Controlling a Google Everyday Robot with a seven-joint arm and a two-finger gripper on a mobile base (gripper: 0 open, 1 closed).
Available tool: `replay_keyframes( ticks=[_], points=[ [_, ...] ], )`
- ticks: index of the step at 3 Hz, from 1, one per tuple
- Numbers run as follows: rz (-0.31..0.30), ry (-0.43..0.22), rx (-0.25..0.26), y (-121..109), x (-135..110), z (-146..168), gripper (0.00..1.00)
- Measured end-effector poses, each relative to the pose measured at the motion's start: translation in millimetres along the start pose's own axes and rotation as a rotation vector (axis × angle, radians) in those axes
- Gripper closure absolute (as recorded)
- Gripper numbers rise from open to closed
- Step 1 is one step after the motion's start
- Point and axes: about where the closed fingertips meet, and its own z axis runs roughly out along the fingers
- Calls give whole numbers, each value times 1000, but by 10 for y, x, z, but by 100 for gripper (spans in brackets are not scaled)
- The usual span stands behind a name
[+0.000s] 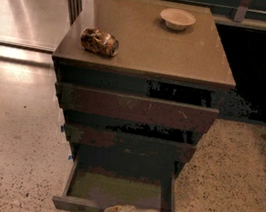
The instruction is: Close bottom drawer
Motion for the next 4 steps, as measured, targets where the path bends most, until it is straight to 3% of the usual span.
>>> replay_keyframes(
  ticks=[2,3,4],
  points=[
    [5,7,13,-48,52,39,100],
    [16,11,51,-213,99,65,100],
    [16,-11,149,-589,36,52,100]
  ],
)
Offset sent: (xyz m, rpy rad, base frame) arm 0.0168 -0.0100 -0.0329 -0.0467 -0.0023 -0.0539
